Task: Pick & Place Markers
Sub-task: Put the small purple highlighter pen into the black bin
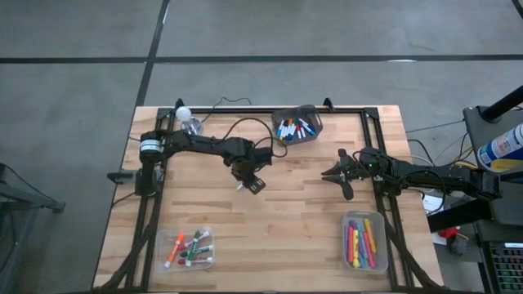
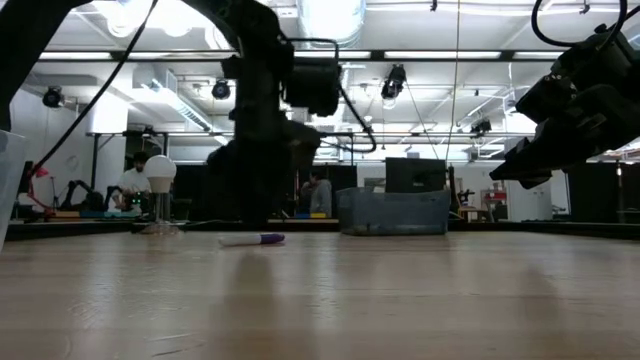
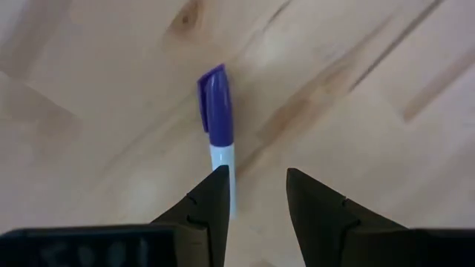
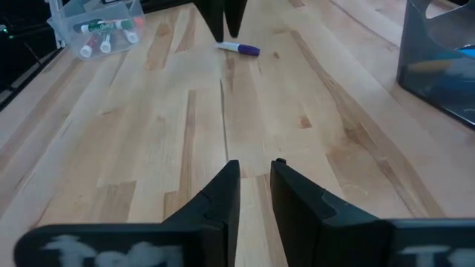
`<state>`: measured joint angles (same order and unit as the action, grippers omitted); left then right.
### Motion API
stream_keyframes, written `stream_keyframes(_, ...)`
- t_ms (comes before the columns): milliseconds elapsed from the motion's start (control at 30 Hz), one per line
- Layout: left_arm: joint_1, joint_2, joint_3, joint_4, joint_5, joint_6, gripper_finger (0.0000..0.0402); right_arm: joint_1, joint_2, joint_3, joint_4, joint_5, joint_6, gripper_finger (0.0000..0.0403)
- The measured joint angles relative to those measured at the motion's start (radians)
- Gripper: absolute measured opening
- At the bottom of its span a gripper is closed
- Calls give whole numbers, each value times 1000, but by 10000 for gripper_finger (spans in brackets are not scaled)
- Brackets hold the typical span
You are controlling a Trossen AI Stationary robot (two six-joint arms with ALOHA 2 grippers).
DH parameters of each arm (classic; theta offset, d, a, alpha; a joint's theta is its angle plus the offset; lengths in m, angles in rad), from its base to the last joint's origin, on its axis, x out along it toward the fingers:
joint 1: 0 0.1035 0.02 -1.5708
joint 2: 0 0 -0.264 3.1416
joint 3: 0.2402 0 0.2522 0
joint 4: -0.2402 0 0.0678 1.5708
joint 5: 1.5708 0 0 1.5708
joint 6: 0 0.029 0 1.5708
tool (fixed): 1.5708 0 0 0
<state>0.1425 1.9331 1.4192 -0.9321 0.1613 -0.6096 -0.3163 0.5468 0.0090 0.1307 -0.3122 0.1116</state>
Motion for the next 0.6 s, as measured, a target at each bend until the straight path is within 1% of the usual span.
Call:
stream_keyframes(100, -1, 0, -50, 27, 8, -18, 126, 0, 0, 0, 0, 0, 0, 69)
stream_keyframes(267, 0, 0, -99, 35, -30, -28, 126, 0, 0, 0, 0, 0, 0, 76)
stream_keyframes(400, 0, -5, -130, 68, -36, -28, 124, 0, 0, 0, 0, 0, 0, 82)
stream_keyframes(500, 8, -8, -145, 94, -35, -32, 107, 0, 0, 0, 0, 0, 0, 85)
stream_keyframes(600, 22, -8, -149, 109, -32, -59, 68, 0, 0, 0, 0, 0, 0, 87)
